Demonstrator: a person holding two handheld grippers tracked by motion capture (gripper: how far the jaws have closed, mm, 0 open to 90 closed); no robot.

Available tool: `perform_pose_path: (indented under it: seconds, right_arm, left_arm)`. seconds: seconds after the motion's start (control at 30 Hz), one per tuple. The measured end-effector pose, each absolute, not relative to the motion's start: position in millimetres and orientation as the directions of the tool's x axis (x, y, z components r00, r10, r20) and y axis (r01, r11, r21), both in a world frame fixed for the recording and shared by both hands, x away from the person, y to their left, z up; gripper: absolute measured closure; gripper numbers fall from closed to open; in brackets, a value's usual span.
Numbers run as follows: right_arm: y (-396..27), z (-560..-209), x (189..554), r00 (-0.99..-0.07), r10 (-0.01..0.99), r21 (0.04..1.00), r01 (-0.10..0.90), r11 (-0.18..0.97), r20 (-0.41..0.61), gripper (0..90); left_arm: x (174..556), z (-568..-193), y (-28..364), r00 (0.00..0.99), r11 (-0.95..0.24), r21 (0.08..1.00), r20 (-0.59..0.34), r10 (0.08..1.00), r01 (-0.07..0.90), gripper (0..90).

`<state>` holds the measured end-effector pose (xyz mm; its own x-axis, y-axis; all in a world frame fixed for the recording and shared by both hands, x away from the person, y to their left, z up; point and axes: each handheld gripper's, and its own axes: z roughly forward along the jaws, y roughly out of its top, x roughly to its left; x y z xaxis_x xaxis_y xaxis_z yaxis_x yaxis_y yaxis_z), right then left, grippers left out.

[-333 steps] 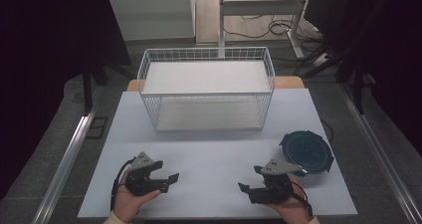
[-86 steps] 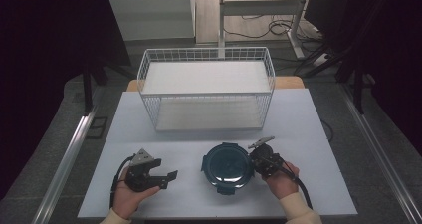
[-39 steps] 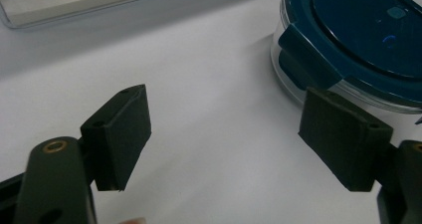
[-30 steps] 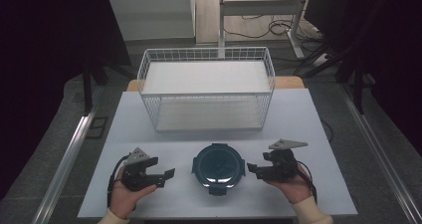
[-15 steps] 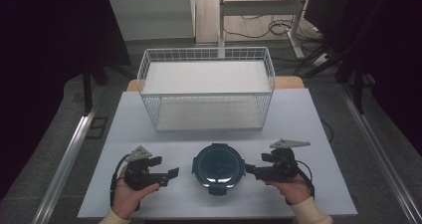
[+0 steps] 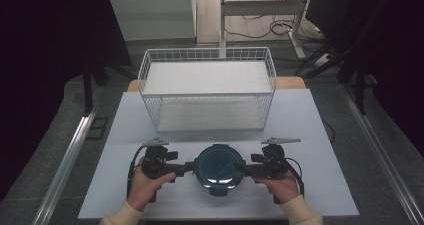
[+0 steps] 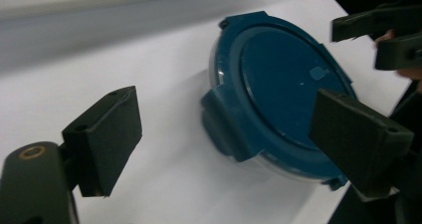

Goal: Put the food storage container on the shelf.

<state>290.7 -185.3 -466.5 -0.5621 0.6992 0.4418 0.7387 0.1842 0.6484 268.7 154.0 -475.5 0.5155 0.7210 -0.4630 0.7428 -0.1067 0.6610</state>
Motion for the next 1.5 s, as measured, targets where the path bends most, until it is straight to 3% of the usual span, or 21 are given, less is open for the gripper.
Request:
perform_pose_path:
  seconds: [0.43,0.8,0.97,1.27,1.5]
  right_arm:
    - [-184,-483,291,-0.497,0.700,0.584,0.800,0.139,0.513,10.9]
    - [-180,-495,290,-0.452,0.684,0.531,0.840,0.110,0.573,10.1]
    - [-179,-499,291,-0.425,0.675,0.505,0.859,0.090,0.603,11.4]
    - [-177,-506,292,-0.393,0.651,0.467,0.882,0.067,0.649,13.3]
    - [-175,-508,291,-0.371,0.654,0.449,0.892,0.054,0.659,22.3]
  left_arm:
    - [286,-495,143,0.469,-0.073,0.558,-0.612,0.637,0.827,12.7]
    - [290,-506,132,0.467,-0.102,0.526,-0.629,0.622,0.845,13.4]
    - [292,-516,131,0.430,-0.078,0.482,-0.683,0.590,0.873,14.4]
    - [292,-518,130,0.419,-0.080,0.466,-0.692,0.587,0.881,17.6]
    - [290,-519,126,0.418,-0.092,0.451,-0.706,0.572,0.888,22.3]
